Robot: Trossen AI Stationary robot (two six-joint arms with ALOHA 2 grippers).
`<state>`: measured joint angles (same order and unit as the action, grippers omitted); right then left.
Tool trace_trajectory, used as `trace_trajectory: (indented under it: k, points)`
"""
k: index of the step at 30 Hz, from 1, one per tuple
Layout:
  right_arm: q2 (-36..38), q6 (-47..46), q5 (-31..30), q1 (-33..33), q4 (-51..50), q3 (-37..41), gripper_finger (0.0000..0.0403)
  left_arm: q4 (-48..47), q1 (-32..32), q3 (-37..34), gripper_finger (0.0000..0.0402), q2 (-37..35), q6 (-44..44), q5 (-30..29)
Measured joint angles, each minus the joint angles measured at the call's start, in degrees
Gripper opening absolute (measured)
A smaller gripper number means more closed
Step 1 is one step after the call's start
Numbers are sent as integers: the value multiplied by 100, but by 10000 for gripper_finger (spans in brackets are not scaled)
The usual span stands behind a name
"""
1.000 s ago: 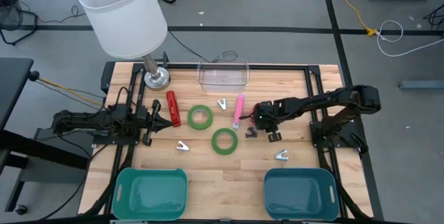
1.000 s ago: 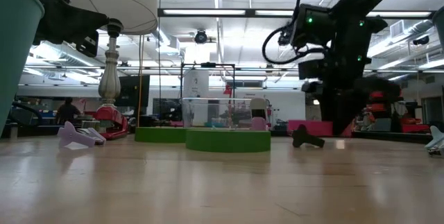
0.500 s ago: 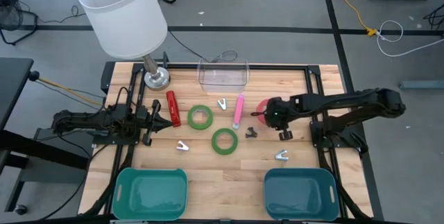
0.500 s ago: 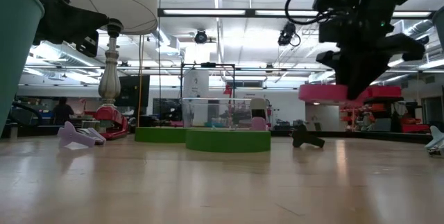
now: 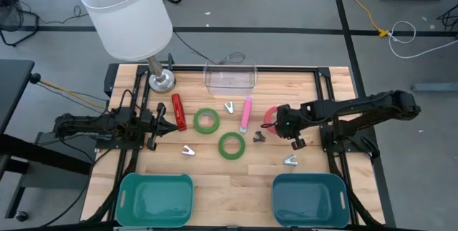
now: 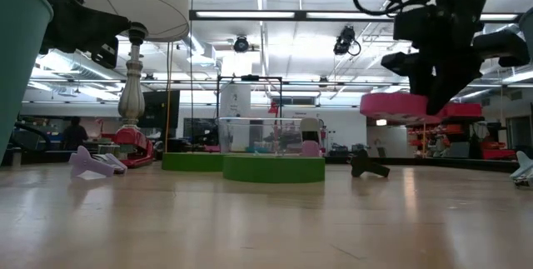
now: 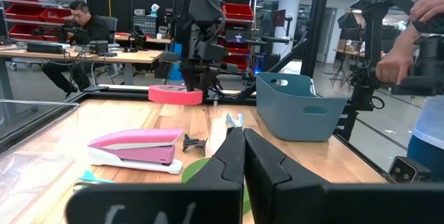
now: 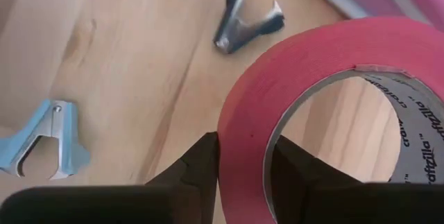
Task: Pick and place Stapler, Stapler remover, tape
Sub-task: Put the pink tape into the blue bin
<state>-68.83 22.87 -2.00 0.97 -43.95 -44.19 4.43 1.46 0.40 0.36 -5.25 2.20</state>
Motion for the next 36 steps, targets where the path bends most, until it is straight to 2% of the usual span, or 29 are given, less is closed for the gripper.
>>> trace_trajectory:
  k: [9,17,26,36]
  points:
    - [25,14,548,256,151,-770,102,0,1,-1,3,0,-1,0]
    - [25,32,612,572,179,-1418,101,0,2,0,3,0,0,0]
    - [48,184,610,1182,188,-1486,101,0,0,-1,3,0,-1,0]
    - [69,134,613,2323,186,-1488,101,0,2,1,3,0,1,0]
